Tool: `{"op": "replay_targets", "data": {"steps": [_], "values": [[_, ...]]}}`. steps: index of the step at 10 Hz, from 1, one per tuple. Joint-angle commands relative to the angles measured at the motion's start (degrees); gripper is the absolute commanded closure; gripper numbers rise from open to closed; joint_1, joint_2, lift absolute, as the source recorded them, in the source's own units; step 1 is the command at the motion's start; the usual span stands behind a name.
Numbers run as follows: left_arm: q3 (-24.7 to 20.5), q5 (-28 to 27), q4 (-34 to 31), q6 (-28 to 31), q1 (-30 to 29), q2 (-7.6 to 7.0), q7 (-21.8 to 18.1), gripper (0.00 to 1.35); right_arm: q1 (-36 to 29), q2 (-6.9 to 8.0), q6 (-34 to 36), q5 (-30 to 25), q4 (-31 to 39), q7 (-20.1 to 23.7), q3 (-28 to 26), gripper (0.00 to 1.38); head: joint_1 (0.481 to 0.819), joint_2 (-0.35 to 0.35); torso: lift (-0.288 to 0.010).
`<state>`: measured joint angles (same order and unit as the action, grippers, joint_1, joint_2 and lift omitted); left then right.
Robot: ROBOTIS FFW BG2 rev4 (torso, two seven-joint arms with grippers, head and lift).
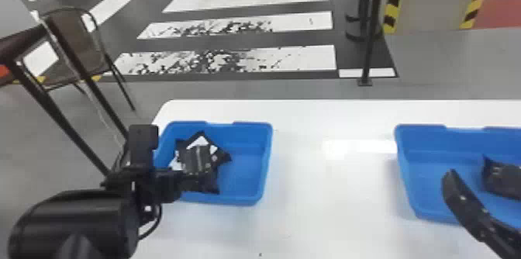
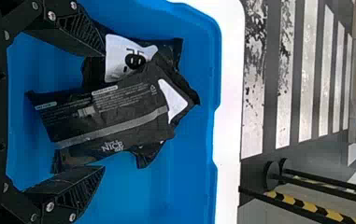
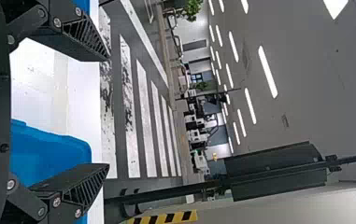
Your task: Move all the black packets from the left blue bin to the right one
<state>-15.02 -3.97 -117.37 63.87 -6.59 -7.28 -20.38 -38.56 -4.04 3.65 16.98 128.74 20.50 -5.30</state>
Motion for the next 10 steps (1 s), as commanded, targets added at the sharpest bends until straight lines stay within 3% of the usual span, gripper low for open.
{"op": "replay_targets", "data": {"steps": [1, 3, 4, 5, 7, 10], "values": [[1.20, 0.43, 1.57, 0.54, 0.69, -0.19, -0.02, 0.18, 0.17, 0.00, 0.00, 0.28, -0.28, 0.06, 0.04, 0.23, 0.695, 0.212, -0.140], [3.48, -0.37, 3.54, 2.93, 2.66, -1.07, -1.42, 0.20, 1.01, 0.00, 0.71, 2.33, -2.11, 0.94, 0.39, 0.24, 0.695, 0.199, -0.140], [4.17, -0.60, 3.96, 4.19, 3.08, -1.60, -1.77, 0.36, 1.01, 0.00, 0.71, 2.45, -2.39, 1.12, 0.50, 0.24, 0.695, 0.191, -0.140], [3.94, -0.60, 4.80, 4.47, 3.36, -1.69, -2.74, 0.75, 1.01, 0.00, 0.71, 2.91, -2.67, 1.12, 0.50, 0.24, 0.695, 0.186, -0.140], [4.05, -2.08, 4.80, 2.79, 2.52, -1.60, -2.92, 1.19, 1.01, 0.00, 0.71, 3.59, -2.96, 1.21, 0.50, 0.24, 0.695, 0.184, -0.140], [4.51, -5.51, 4.66, -0.03, 1.96, -1.60, -4.23, 1.21, 1.01, 0.00, 0.71, 4.39, -3.52, 1.21, 0.50, 0.25, 0.695, 0.195, -0.140]]}}
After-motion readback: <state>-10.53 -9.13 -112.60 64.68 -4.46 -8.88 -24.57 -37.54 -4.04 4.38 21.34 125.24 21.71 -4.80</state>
